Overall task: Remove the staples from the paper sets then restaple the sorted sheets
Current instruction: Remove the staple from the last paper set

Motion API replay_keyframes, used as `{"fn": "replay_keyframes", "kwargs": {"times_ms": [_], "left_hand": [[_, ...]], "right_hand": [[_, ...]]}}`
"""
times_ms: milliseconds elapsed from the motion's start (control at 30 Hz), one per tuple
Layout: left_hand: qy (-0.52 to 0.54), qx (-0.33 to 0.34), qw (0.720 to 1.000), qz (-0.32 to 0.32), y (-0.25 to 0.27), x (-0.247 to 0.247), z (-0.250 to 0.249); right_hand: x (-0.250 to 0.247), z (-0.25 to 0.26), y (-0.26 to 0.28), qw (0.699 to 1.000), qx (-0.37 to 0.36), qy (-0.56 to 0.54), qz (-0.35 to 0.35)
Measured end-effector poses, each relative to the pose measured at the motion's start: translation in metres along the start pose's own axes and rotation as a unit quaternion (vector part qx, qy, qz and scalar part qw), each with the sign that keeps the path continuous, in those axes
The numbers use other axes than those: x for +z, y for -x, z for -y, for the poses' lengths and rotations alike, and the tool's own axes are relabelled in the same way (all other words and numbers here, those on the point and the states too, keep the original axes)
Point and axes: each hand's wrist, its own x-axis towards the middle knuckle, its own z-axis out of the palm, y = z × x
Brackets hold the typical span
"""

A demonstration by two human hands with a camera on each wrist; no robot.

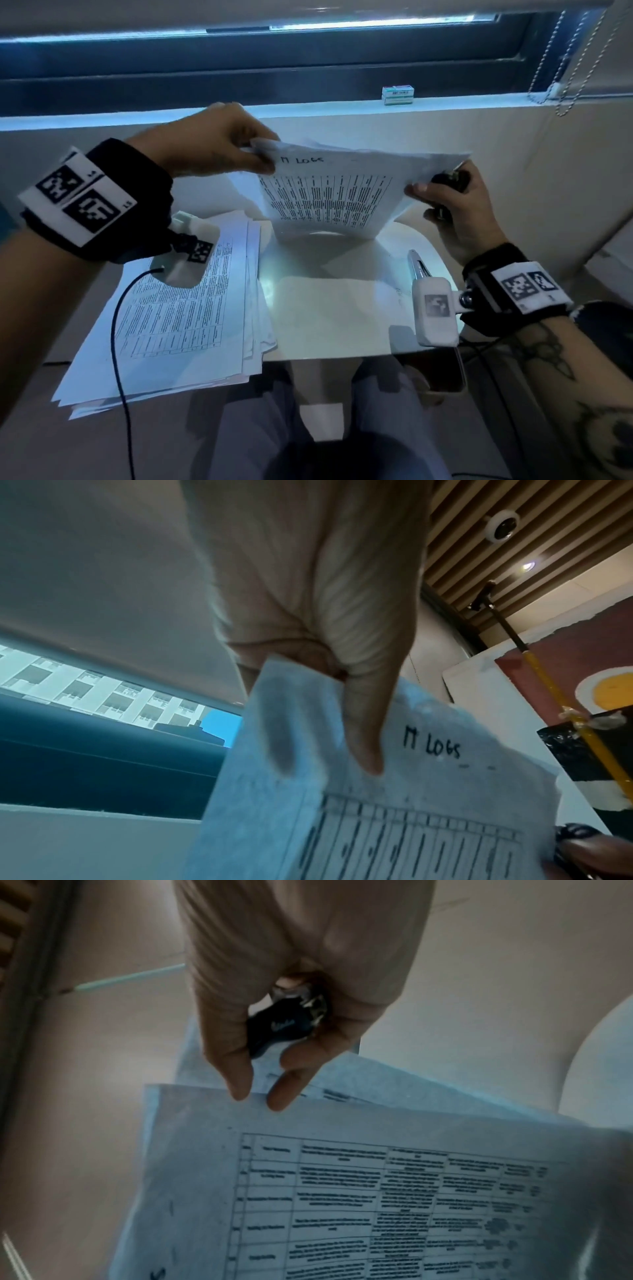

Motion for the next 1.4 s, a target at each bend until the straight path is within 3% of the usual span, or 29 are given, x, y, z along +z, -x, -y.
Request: {"fn": "replay_keyframes", "kwargs": {"times_ms": [133, 233, 500, 600, 667, 733, 833, 933, 1033, 1167, 1233, 1300, 1400], "left_hand": [[0.076, -0.072, 0.982, 0.156, 0.011, 0.012, 0.006], [0.071, -0.077, 0.974, 0.199, 0.019, 0.022, 0.022], [0.218, -0.219, 0.942, 0.130, 0.031, 0.060, 0.052], [0.171, -0.259, 0.948, 0.068, 0.032, 0.077, 0.055], [0.069, -0.217, 0.974, 0.002, 0.028, 0.083, 0.050], [-0.006, -0.132, 0.990, -0.052, 0.021, 0.092, 0.034], [-0.005, -0.071, 0.997, -0.024, 0.006, 0.115, 0.010], [0.083, -0.115, 0.988, 0.053, -0.006, 0.134, 0.002], [0.182, -0.142, 0.969, 0.088, -0.008, 0.140, 0.006], [0.281, -0.180, 0.940, 0.066, 0.003, 0.144, 0.008], [0.249, -0.186, 0.950, 0.041, 0.007, 0.148, 0.006], [0.191, -0.178, 0.965, 0.013, 0.008, 0.150, 0.005], [0.142, -0.152, 0.978, -0.009, 0.008, 0.145, 0.001]], "right_hand": [[-0.005, -0.013, 0.009, 0.997, 0.042, 0.006, -0.058], [-0.009, -0.023, 0.013, 0.992, 0.084, -0.013, -0.091], [-0.007, -0.055, 0.024, 0.978, 0.152, -0.016, -0.144], [-0.003, -0.068, 0.031, 0.977, 0.168, -0.011, -0.134], [0.000, -0.075, 0.036, 0.979, 0.163, 0.002, -0.123], [0.004, -0.080, 0.039, 0.982, 0.151, 0.017, -0.111], [0.009, -0.085, 0.044, 0.988, 0.124, 0.029, -0.089], [0.011, -0.085, 0.045, 0.992, 0.103, 0.031, -0.064], [0.009, -0.085, 0.044, 0.994, 0.094, 0.035, -0.053], [0.013, -0.086, 0.044, 0.993, 0.100, 0.052, -0.046], [0.015, -0.084, 0.048, 0.991, 0.081, 0.081, -0.074], [0.017, -0.077, 0.056, 0.980, 0.013, 0.169, -0.108], [0.025, -0.064, 0.071, 0.960, -0.070, 0.259, -0.086]]}}
